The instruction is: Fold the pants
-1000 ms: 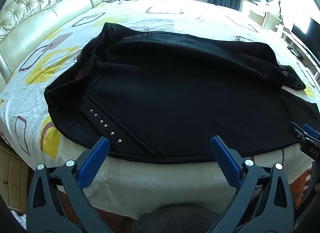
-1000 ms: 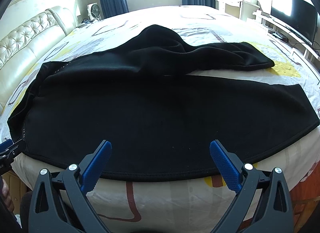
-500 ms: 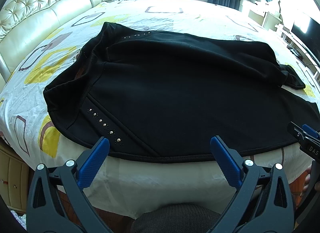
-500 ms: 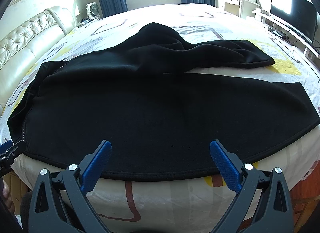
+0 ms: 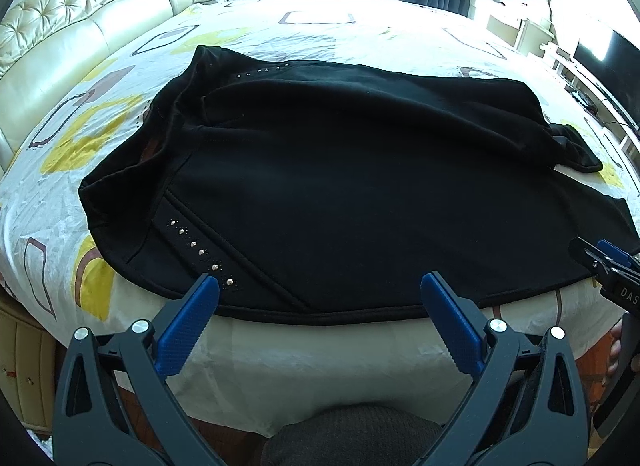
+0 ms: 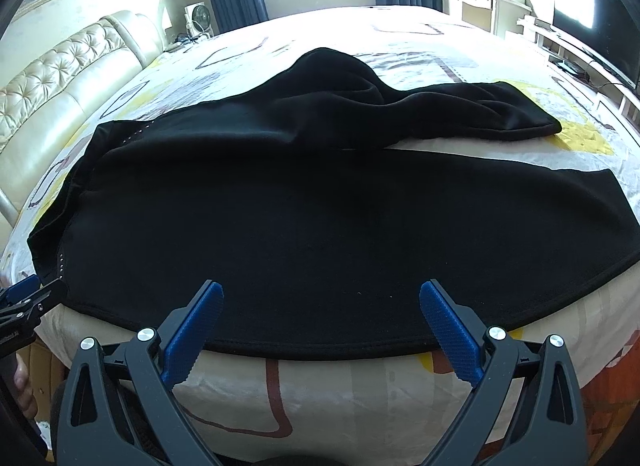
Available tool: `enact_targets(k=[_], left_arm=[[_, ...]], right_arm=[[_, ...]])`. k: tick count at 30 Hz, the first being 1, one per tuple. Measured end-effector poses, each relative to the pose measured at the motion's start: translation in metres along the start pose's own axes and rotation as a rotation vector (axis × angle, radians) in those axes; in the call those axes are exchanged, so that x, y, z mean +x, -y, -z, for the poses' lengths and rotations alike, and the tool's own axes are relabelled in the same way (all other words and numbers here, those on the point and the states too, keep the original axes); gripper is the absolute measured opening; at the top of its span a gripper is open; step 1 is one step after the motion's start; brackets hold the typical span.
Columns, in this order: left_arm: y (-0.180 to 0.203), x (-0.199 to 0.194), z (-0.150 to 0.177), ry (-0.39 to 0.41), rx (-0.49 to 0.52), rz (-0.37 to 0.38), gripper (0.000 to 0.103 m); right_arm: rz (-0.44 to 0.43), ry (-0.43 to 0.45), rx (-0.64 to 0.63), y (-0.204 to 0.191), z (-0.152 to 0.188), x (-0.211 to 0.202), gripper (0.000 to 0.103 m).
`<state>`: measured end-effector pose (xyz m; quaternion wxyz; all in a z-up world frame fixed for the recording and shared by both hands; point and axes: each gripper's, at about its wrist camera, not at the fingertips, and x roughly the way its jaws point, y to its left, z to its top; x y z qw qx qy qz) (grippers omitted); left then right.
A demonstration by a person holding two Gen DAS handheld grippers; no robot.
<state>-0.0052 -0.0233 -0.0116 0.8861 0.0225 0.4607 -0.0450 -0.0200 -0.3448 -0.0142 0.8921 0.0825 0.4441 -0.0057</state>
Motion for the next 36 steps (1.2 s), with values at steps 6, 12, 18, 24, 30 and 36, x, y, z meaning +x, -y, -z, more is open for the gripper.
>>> enact_targets(k=[6, 12, 18, 24, 30, 36], left_arm=[[-0.007, -0.006, -0.026, 0.001, 0.035, 0.104, 0.101], [-0.05, 0.004, -0.088, -0.01, 0.032, 0.185, 0.101], [-0.143, 0.045, -0.168, 0.015, -0.121, 0.113, 0.101], [-0.216, 0.14, -0.227, -0.136, -0.224, 0.088, 0.101], [-0.218, 0.199, -0.251, -0.194, -0.141, 0.057, 0.101], [-0.232, 0.222, -0.266, -0.227, -0.204, 0.187, 0.101]], right_arm=[[-0.13, 0.016, -0.066, -0.005, -0.027, -0.015, 0.098], [-0.272, 0.099, -0.162, 0.001, -0.094, -0.021, 0.098], [-0.24, 0.104, -0.26, 0.0, -0.174, 0.012, 0.098], [-0.194, -0.005, -0.369, -0.02, -0.219, 0.078, 0.098], [-0.212, -0.107, -0.462, -0.026, -0.227, 0.12, 0.098], [-0.374, -0.173, -0.42, -0.024, -0.244, 0.13, 0.098]])
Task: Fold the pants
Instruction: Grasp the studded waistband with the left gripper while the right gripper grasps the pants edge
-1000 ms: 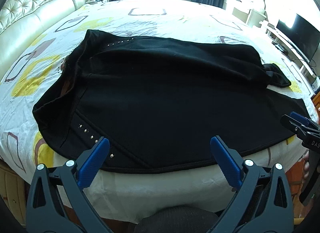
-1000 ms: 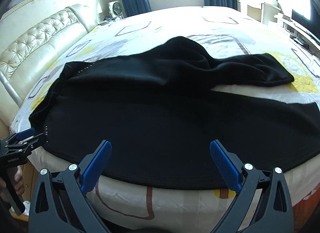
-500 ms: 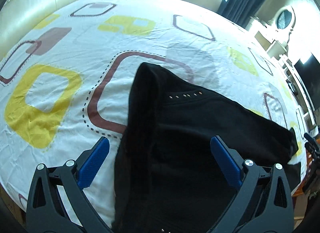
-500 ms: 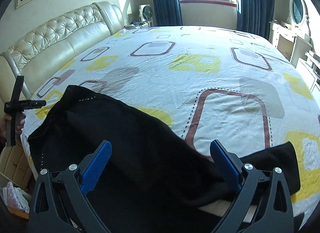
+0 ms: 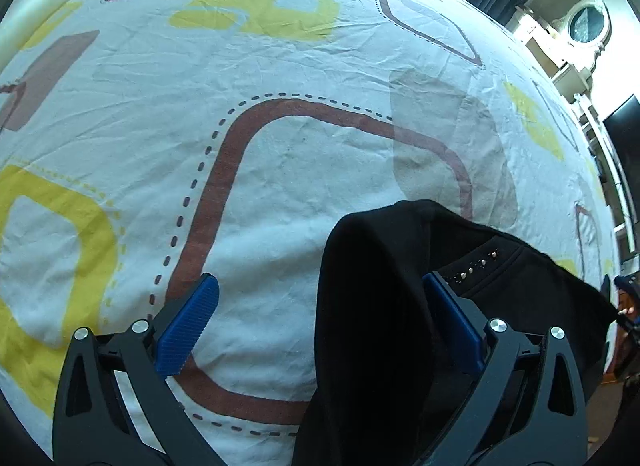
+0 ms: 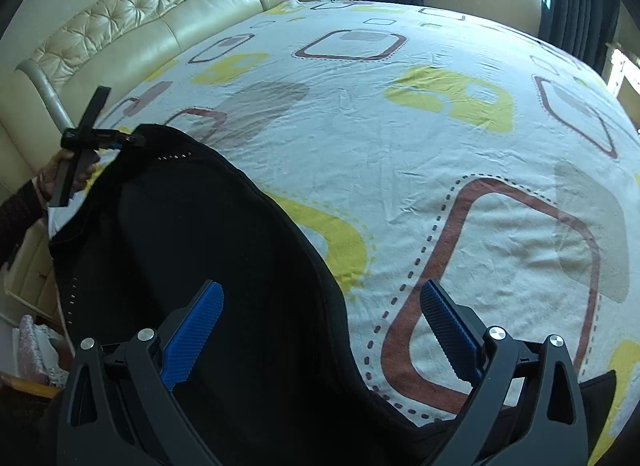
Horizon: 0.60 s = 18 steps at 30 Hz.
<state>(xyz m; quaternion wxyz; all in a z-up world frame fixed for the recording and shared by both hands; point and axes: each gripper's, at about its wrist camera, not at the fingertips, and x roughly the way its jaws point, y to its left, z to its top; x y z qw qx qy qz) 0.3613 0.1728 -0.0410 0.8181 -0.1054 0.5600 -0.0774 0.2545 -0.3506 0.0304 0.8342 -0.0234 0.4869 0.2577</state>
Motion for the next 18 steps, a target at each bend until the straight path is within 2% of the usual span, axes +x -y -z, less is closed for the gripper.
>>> enact_targets(k=[2, 4, 5, 6, 7, 8, 9, 10, 11, 12, 14, 15, 16, 18], left_arm=[[-0.002, 0.006, -0.001, -0.027, -0.025, 0.049, 0.101], [0.005, 0.014, 0.001, -0.053, 0.001, 0.055, 0.1], [0.009, 0.015, 0.003, -0.048, 0.021, 0.04, 0.085], [0.013, 0.016, 0.003, -0.044, 0.04, 0.03, 0.061], [0.015, 0.017, 0.004, -0.046, 0.047, 0.032, 0.053], [0.014, 0.019, 0.004, -0.053, 0.035, 0.038, 0.04], [0.012, 0.02, 0.002, -0.059, 0.019, 0.051, 0.033], [0.01, 0.021, 0.0, -0.067, -0.006, 0.066, 0.032], [0.008, 0.022, -0.002, -0.077, -0.026, 0.076, 0.03], [0.007, 0.022, -0.003, -0.083, -0.034, 0.084, 0.023], [0.01, 0.022, -0.005, -0.088, -0.026, 0.108, 0.013], [0.013, 0.022, -0.005, -0.088, -0.015, 0.106, 0.01], [0.017, 0.022, -0.004, -0.087, 0.001, 0.099, 0.009], [0.022, 0.02, -0.004, -0.08, 0.031, 0.082, 0.009]], right_arm=[[-0.064, -0.031, 0.051, 0.007, -0.003, 0.006, 0.098], [-0.092, -0.053, 0.083, 0.015, -0.004, 0.014, 0.098], [-0.115, -0.058, 0.102, 0.019, -0.004, 0.016, 0.098], [-0.144, -0.062, 0.124, 0.022, -0.004, 0.018, 0.098], [-0.167, -0.07, 0.148, 0.024, -0.003, 0.021, 0.097], [-0.184, -0.085, 0.167, 0.025, -0.003, 0.023, 0.095], [-0.207, -0.106, 0.179, 0.025, -0.002, 0.027, 0.078], [-0.227, -0.136, 0.186, 0.025, -0.001, 0.032, 0.038], [-0.232, -0.167, 0.2, 0.026, 0.0, 0.038, 0.027], [-0.217, -0.196, 0.21, 0.026, 0.001, 0.044, 0.024], [-0.193, -0.233, 0.18, 0.022, 0.003, 0.049, 0.023], [-0.181, -0.24, 0.176, 0.021, 0.003, 0.05, 0.023], [-0.178, -0.242, 0.182, 0.021, 0.003, 0.05, 0.016], [-0.152, -0.232, 0.172, 0.02, 0.002, 0.048, 0.009]])
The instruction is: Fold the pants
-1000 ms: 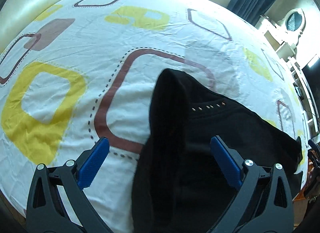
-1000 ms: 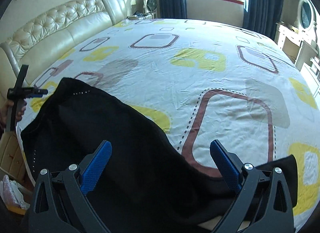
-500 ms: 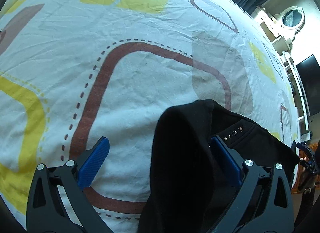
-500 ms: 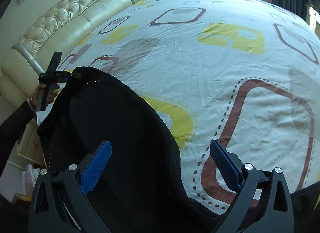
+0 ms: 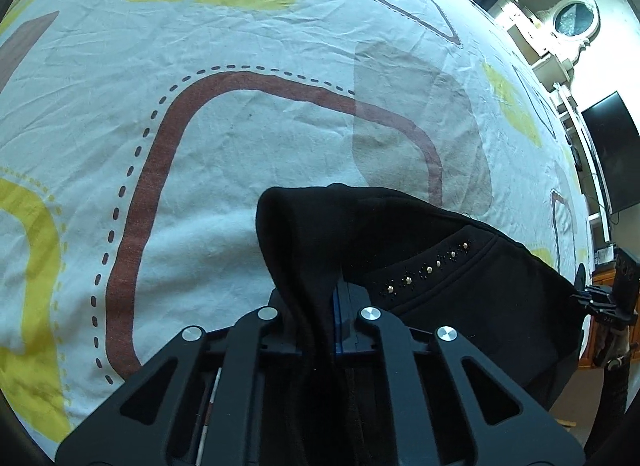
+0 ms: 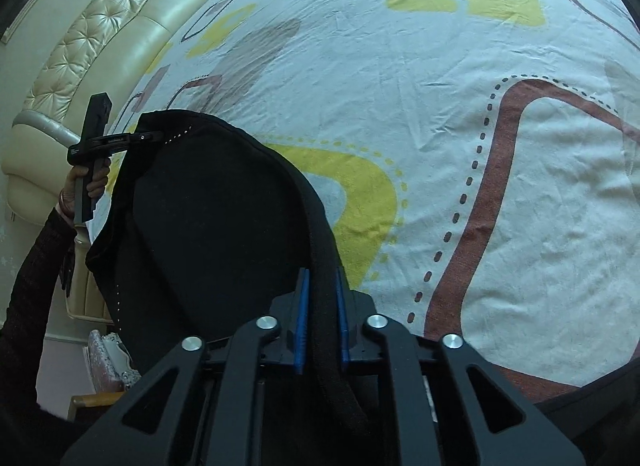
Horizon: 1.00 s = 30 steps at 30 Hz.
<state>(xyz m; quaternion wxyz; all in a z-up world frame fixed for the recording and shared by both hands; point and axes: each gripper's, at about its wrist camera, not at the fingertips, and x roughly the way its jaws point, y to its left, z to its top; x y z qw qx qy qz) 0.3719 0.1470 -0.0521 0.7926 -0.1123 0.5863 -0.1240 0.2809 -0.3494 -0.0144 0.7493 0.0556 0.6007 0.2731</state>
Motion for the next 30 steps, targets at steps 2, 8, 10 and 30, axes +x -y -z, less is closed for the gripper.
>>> enact_targets(k=[2, 8, 10, 30], left_arm=[[0.0, -0.005, 0.0, 0.012, 0.004, 0.019, 0.008], [-0.001, -0.038, 0.011, 0.106, 0.063, 0.13, 0.008], [0.0, -0.056, 0.018, 0.153, 0.087, 0.172, 0.008], [-0.006, -0.149, 0.107, 0.264, 0.161, 0.319, 0.011]], right_arm=[[0.009, 0.029, -0.007, -0.002, 0.001, -0.006, 0.008], [0.033, 0.141, -0.048, -0.022, 0.02, -0.043, 0.008], [0.037, 0.184, -0.065, -0.031, 0.033, -0.058, 0.008], [0.11, 0.246, -0.042, -0.084, 0.175, -0.061, 0.008]])
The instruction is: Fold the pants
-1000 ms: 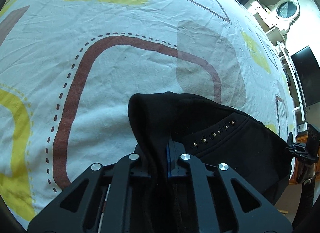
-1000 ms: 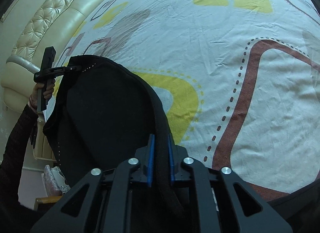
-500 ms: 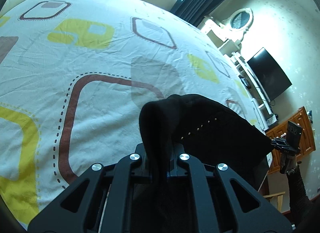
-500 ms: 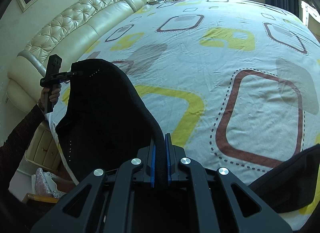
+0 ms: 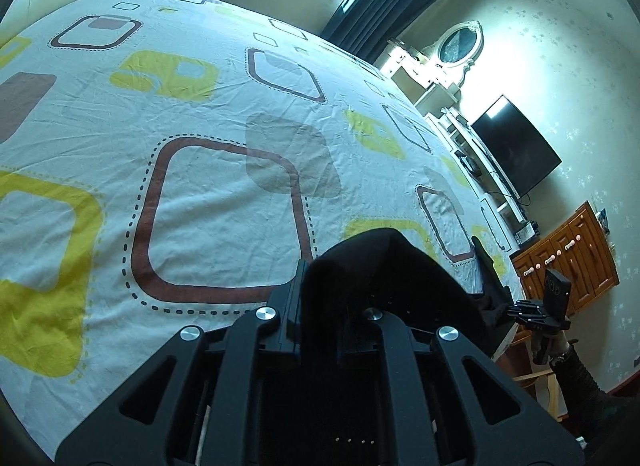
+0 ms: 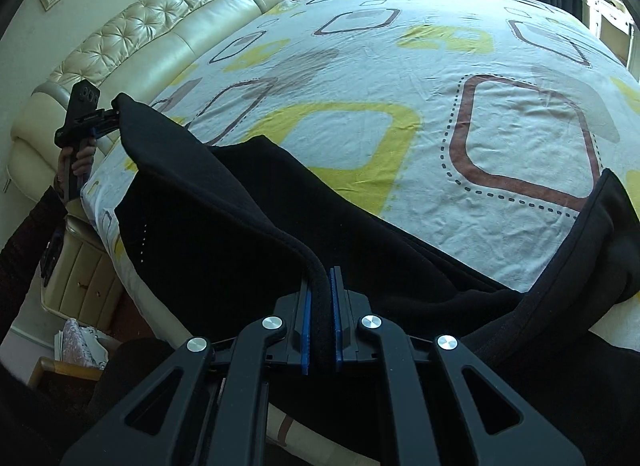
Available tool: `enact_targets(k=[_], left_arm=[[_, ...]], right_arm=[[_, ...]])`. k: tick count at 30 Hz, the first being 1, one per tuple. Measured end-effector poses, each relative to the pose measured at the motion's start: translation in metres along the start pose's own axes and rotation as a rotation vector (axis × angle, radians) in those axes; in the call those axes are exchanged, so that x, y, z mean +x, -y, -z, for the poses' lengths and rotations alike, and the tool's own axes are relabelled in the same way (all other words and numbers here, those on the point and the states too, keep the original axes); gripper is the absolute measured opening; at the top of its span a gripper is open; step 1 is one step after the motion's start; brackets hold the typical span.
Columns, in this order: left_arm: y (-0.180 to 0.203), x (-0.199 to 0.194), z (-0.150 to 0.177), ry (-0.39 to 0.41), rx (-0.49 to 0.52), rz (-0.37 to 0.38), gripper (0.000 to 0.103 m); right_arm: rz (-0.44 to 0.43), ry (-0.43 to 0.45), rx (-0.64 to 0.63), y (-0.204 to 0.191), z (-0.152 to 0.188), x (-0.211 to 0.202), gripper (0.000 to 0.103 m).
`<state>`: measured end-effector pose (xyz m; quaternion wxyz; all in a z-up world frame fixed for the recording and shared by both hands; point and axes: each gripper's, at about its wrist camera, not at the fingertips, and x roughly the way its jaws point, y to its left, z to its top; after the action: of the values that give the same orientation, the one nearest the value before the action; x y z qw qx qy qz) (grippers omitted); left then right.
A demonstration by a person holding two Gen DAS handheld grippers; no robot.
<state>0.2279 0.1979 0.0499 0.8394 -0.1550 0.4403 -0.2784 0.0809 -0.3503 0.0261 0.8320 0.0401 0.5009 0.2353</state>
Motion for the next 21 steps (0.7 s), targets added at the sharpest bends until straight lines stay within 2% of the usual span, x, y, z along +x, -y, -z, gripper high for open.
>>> enact_targets(k=[3, 7, 11, 16, 21], left_arm=[[0.001, 0.004, -0.001, -0.005, 0.002, -0.018, 0.011], [0.006, -0.003, 0.013, 0.0, 0.033, 0.005, 0.011], [0.001, -0.014, 0.041, -0.004, 0.016, 0.012, 0.014], [0.002, -0.03, 0.078, -0.007, 0.049, 0.006, 0.014], [-0.019, -0.036, 0.112, -0.016, -0.012, 0.009, 0.017]], right_arm=[[0.063, -0.011, -0.052, -0.008, -0.001, 0.004, 0.008], [0.084, -0.046, -0.078, -0.016, 0.022, 0.012, 0.008], [0.062, -0.058, -0.049, -0.018, 0.047, 0.017, 0.008], [0.045, -0.088, -0.006, -0.017, 0.074, 0.029, 0.009], [0.053, -0.073, 0.002, -0.021, 0.084, 0.025, 0.009]])
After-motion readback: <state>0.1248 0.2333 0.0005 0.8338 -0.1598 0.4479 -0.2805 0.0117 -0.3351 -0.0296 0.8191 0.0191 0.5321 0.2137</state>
